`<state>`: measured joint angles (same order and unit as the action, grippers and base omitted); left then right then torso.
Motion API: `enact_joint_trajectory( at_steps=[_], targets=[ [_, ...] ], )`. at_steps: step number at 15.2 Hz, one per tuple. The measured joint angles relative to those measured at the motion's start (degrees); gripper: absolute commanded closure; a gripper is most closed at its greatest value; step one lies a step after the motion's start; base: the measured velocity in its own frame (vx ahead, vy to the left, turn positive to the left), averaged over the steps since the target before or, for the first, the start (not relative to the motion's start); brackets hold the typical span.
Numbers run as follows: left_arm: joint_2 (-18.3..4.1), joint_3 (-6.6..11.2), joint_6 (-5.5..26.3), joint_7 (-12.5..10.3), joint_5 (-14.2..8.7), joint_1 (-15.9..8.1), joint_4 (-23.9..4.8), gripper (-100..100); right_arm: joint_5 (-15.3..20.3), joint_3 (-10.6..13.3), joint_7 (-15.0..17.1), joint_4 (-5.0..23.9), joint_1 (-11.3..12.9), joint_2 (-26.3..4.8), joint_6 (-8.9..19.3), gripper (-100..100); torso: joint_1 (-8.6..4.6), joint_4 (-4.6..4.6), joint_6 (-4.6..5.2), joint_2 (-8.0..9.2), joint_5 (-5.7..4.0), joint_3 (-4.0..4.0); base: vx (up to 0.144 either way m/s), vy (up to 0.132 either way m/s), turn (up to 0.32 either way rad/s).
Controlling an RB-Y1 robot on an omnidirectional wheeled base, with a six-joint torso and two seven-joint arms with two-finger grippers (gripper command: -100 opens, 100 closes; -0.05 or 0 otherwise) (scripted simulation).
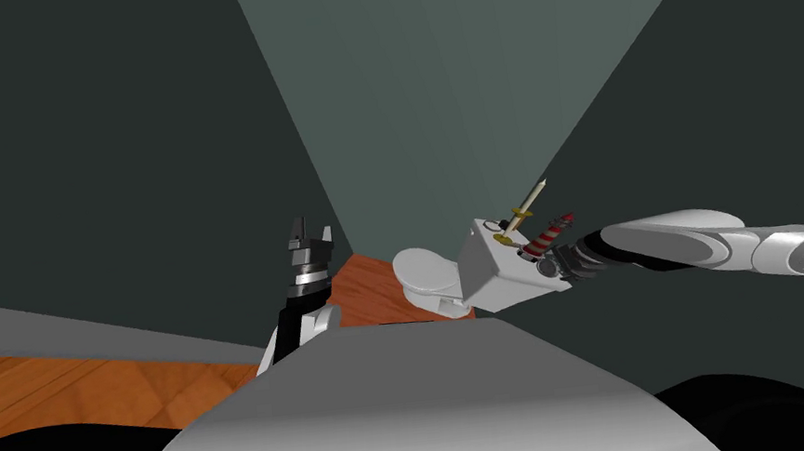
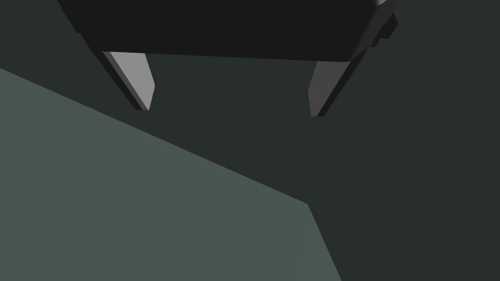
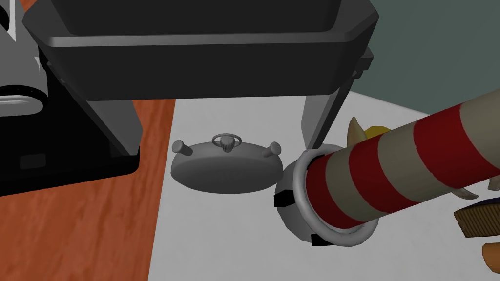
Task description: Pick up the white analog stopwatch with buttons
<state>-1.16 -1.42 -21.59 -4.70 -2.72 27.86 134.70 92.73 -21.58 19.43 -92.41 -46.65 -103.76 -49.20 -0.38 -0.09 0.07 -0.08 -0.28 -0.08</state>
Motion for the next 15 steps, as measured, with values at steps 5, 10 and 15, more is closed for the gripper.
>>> enact_joint_trajectory(
  at_steps=[5, 10, 15],
  targets=[
    [0.0, 0.0, 0.0, 0.0, 0.0, -0.01, 0.0, 0, 5.91, -0.78, 4.53, -4.42, 2.02, 1.6, -1.68, -100, 0.0, -0.02, -0.04, -0.03, 0.0, -0.02, 0.033, -0.038, -0.052],
    [0.0, -0.01, 0.0, 0.0, 0.0, -0.01, 0.0, 0, 6.11, -0.77, 4.79, -4.51, 2.03, 1.6, -1.76, 100, 0.13, 0.01, -0.05, 0.07, 0.03, 0.04, 0.0, 0.0, -0.002],
    [0.01, -0.02, 0.0, 0.0, 0.0, -0.02, 0.0, 0, 2.68, -0.63, 1.55, -1.02, 0.08, 0.42, -0.55, 100, 0.36, -0.11, -0.07, 0.23, -0.12, 0.05, -0.04, 0.049, 0.106]
  ],
)
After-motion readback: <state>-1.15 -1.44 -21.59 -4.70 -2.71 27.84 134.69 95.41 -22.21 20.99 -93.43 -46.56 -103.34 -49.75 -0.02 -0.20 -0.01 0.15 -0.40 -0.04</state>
